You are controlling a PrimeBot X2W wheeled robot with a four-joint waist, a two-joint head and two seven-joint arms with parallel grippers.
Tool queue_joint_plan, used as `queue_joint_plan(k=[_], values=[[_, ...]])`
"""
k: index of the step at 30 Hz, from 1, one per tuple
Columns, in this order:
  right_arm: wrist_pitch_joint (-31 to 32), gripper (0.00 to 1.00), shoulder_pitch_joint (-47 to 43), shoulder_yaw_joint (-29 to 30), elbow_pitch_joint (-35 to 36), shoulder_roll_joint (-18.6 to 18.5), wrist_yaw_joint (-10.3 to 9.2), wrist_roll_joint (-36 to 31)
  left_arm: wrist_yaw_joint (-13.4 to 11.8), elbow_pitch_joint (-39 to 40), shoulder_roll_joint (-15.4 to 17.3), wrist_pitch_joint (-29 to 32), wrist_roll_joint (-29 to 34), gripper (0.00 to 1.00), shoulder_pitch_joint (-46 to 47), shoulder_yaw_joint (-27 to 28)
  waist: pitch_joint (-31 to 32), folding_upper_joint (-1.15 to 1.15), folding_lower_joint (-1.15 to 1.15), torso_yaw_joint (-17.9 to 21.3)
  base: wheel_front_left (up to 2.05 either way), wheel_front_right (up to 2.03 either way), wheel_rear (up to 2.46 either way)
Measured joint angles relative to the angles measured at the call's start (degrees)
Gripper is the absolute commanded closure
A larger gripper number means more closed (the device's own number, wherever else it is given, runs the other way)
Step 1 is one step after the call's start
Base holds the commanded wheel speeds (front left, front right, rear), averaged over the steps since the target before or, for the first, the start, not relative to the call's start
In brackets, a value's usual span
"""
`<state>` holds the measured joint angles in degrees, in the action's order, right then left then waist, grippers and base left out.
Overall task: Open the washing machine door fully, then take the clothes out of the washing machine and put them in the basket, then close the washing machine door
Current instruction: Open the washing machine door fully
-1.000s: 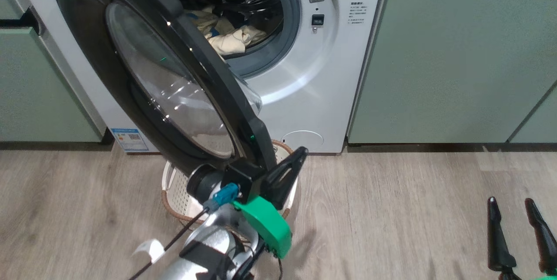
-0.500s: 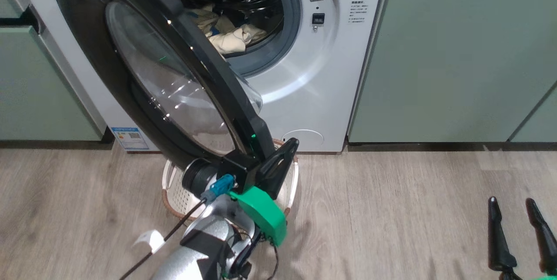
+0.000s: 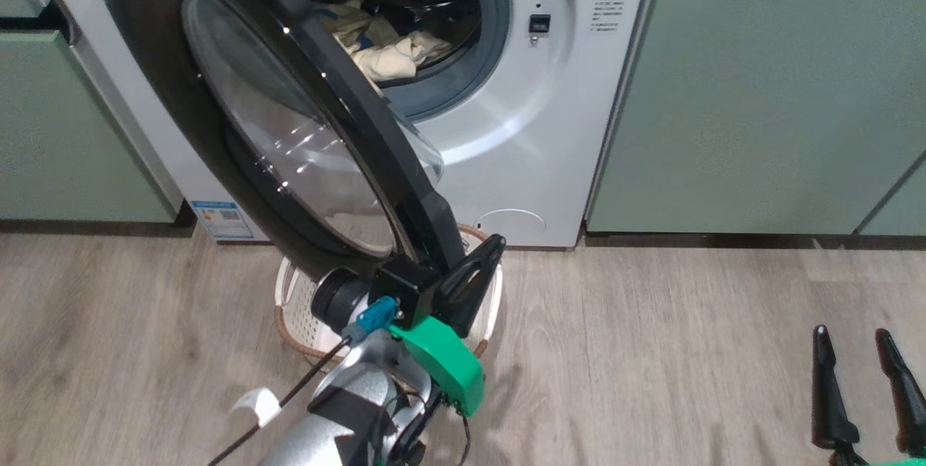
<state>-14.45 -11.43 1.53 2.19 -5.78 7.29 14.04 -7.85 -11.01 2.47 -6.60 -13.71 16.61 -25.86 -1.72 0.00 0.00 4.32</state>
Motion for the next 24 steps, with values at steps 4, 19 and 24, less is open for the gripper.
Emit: queue_joint_plan(k=[4, 19, 24], values=[[0.00, 0.00, 0.01, 0.11, 0.13, 0.20, 0.00, 0.00, -0.45, 0.55, 0.01, 0.00, 0.01, 1.00, -0.22, -0.20, -0.18, 0.00, 0.00, -0.54, 0.00, 0.00, 0.00], [0.00, 0.00, 0.03, 0.71, 0.51, 0.49, 0.00, 0.00, -2.88, 6.75, 0.98, 0.62, 0.89, 1.00, -4.28, -1.52, -0.92, 0.00, 0.00, -5.36, 0.00, 0.00, 0.00], [0.00, 0.00, 0.03, 0.74, 0.52, 0.49, 0.00, 0.00, -3.43, 8.78, 1.34, 1.48, 1.08, 1.00, -5.34, -2.37, -0.98, 0.00, 0.00, -7.87, 0.00, 0.00, 0.00]])
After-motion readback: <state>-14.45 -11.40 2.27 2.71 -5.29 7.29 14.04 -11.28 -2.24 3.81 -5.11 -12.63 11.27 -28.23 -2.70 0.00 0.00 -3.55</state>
